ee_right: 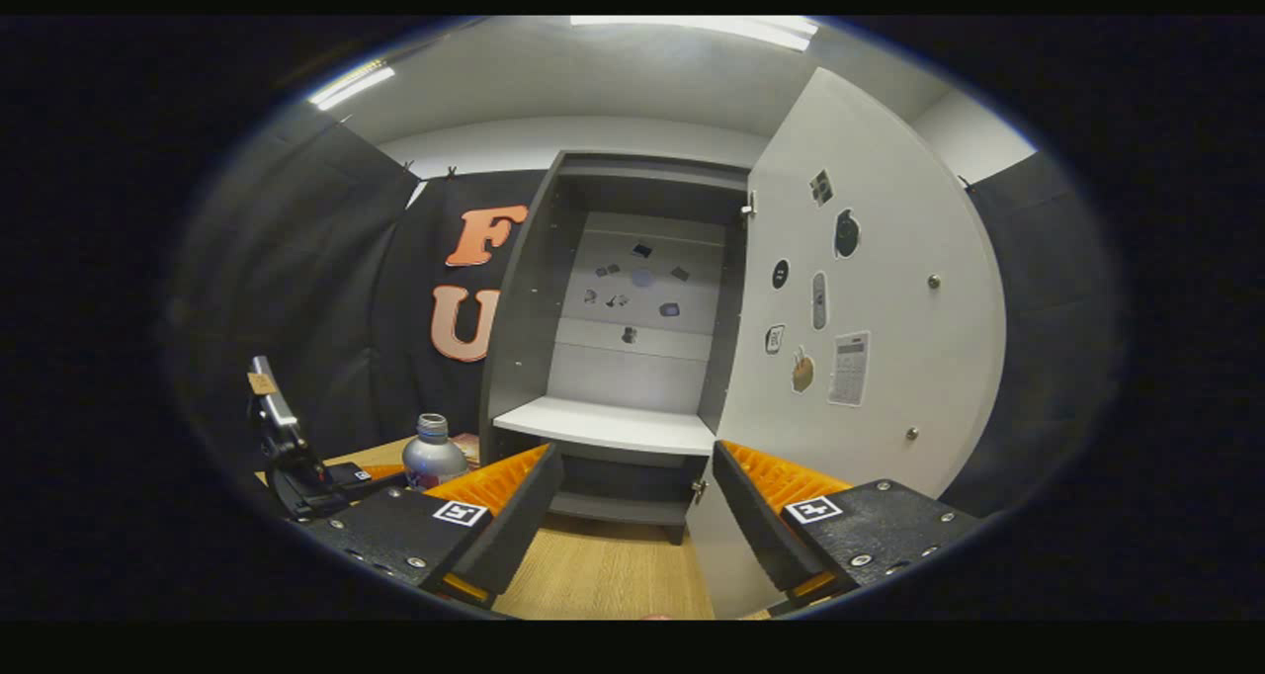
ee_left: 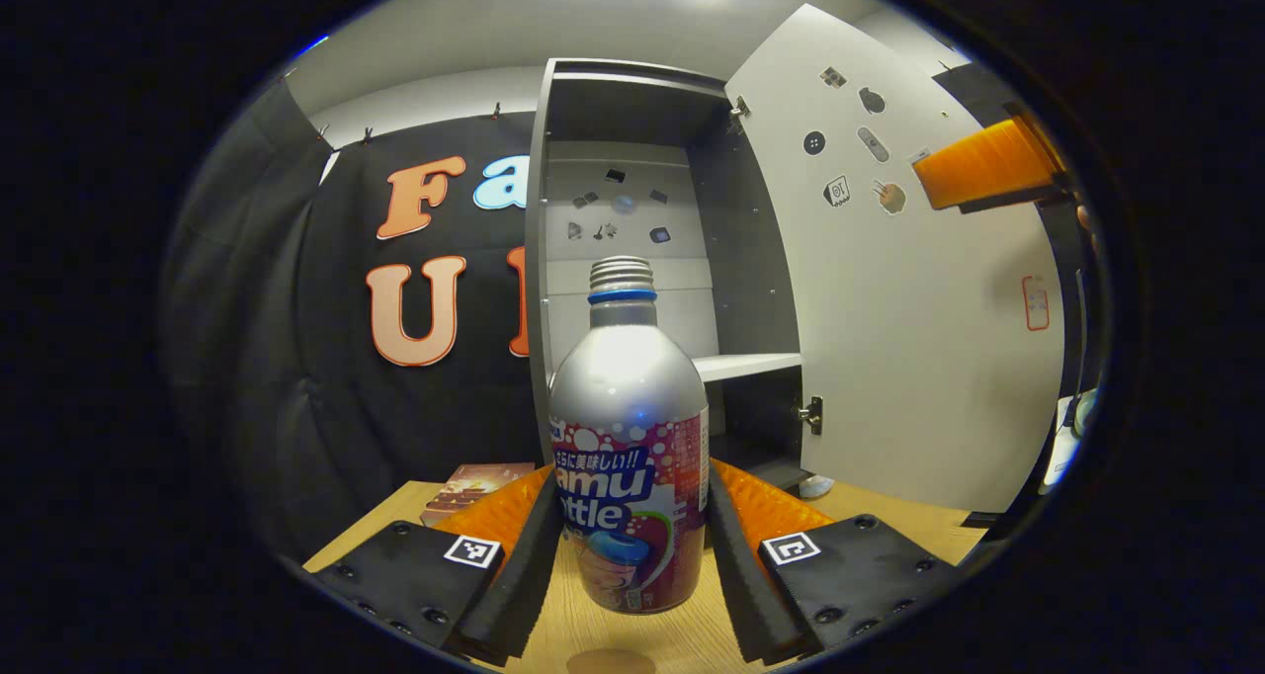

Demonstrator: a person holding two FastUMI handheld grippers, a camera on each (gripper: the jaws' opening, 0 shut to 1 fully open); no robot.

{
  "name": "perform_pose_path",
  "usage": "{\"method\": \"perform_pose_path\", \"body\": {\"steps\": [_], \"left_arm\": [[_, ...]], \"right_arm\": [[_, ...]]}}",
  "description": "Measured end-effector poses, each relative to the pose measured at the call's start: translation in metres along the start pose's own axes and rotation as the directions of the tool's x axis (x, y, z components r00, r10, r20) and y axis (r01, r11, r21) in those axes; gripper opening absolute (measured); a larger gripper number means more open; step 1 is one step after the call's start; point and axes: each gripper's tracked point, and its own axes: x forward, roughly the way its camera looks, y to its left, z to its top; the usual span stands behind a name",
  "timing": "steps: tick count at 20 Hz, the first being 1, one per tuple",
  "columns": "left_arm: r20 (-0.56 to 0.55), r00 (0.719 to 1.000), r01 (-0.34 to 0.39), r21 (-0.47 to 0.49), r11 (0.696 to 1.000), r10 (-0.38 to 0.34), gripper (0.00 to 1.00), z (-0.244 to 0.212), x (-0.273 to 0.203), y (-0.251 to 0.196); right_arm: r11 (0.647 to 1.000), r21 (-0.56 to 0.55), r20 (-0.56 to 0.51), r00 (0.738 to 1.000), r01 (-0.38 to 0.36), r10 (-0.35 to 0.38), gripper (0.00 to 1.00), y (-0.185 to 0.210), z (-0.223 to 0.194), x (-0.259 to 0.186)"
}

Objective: Open the cabinet door with the right hand, grasp the bottle in the cabinet with the left hand and place it on the coaster, then close the cabinet door with the right hand.

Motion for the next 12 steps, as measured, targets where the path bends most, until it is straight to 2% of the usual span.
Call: {"method": "perform_pose_path", "body": {"steps": [6, 7, 12], "left_arm": [[-0.099, 0.995, -0.002, -0.014, 1.0, 0.001, 0.81, -0.084, -0.019, 0.017], [-0.112, 0.994, 0.004, -0.012, 1.0, -0.005, 0.81, -0.098, -0.022, 0.018], [-0.18, 0.983, 0.018, -0.037, 0.999, -0.024, 0.81, -0.153, -0.019, 0.024]], "right_arm": [[1.0, 0.007, -0.044, 0.999, 0.004, -0.004, 0.96, 0.032, -0.014, 0.009], [1.0, 0.016, -0.06, 0.998, -0.001, 0.002, 0.94, 0.039, -0.02, 0.011], [0.999, 0.046, -0.155, 0.988, -0.019, 0.026, 0.94, 0.068, -0.044, 0.02]]}}
